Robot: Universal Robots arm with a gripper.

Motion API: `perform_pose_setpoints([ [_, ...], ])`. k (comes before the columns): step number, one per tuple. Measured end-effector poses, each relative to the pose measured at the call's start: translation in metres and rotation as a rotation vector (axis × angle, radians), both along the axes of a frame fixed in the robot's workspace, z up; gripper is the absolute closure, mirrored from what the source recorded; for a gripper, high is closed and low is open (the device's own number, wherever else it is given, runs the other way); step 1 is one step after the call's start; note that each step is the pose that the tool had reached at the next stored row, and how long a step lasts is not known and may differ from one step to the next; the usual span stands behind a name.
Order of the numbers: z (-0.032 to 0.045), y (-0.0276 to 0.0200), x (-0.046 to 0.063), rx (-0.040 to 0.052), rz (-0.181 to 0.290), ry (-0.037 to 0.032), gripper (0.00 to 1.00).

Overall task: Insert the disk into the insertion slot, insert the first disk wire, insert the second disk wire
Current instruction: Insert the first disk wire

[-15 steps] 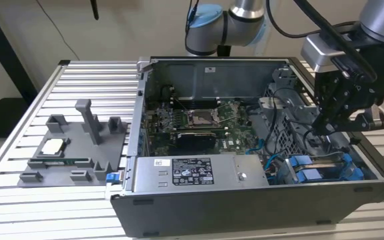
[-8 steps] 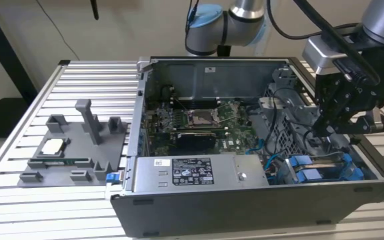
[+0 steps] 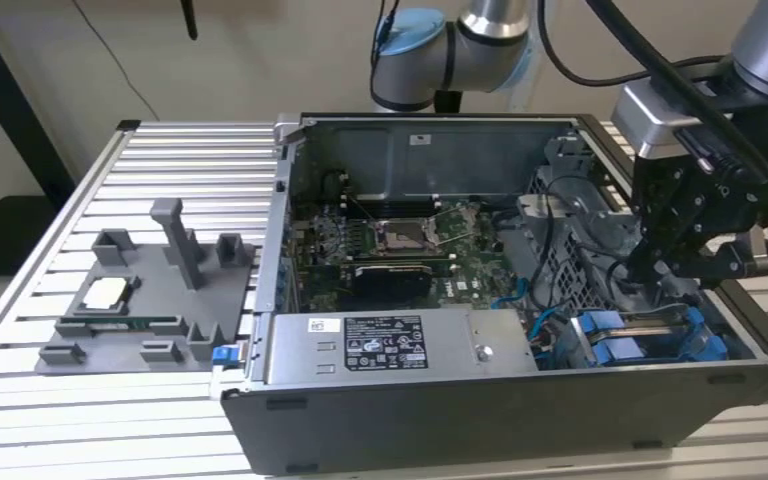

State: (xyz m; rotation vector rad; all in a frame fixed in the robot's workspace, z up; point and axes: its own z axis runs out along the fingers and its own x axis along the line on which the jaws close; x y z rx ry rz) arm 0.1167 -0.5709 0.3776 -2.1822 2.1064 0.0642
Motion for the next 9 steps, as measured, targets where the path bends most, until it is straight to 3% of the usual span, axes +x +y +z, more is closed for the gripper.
perform_pose_setpoints([
  [7, -0.004, -0.0042, 0.0037, -0.0015, 0.0, 0.0236, 0.81],
  [9, -0.0048, -0.0046, 0.0037, -0.0018, 0.0, 0.0245, 0.81],
])
